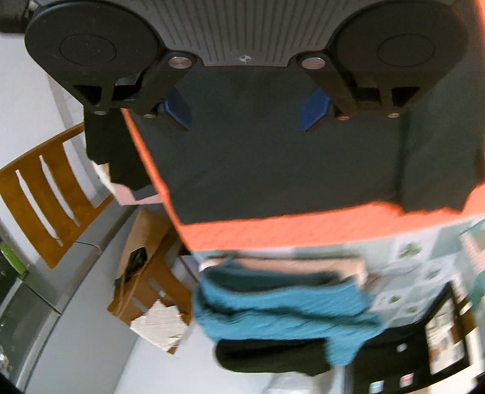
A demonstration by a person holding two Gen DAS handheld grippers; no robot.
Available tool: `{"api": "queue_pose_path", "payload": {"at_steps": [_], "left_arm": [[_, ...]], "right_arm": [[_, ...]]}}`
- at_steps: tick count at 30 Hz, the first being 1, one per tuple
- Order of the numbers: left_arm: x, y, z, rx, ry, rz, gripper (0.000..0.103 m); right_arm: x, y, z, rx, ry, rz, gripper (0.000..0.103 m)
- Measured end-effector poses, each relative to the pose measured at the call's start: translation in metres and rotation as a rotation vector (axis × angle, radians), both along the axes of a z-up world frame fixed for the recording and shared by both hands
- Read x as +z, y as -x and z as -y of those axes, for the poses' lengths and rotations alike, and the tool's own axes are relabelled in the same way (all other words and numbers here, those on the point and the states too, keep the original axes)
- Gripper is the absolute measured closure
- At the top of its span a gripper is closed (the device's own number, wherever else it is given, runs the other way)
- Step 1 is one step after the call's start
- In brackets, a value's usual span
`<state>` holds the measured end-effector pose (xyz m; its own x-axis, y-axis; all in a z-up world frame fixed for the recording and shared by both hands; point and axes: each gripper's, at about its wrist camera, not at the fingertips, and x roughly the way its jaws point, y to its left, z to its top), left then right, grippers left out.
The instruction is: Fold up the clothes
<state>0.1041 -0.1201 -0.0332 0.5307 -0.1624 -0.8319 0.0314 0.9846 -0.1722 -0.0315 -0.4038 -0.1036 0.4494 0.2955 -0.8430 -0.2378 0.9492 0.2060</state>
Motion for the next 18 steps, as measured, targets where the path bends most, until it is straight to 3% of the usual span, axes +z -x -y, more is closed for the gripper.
{"api": "queue_pose_path", "payload": {"at_steps": [6,9,11,18], "left_arm": [[0.001,0.060,-0.044,0.067,-0.001,-0.020,0.020],[-0.003,0.088,-0.064,0.112,0.028,-0.048,0.020],[-0.008,0.104,-0.074,0.142,0.039,-0.068,0.020],[-0.018,0.149,-0.100,0.222,0.016,-0.104,0.020]], "right_arm": [[0.001,-0.047,0.004,-0.066,-0.065,0.026,0.066],[-0.004,-0.073,0.010,-0.108,-0.089,0.019,0.076],[-0.010,-0.090,0.013,-0.133,-0.101,0.009,0.076],[-0.033,-0.109,0.002,-0.131,-0.056,-0.006,0.076]]}}
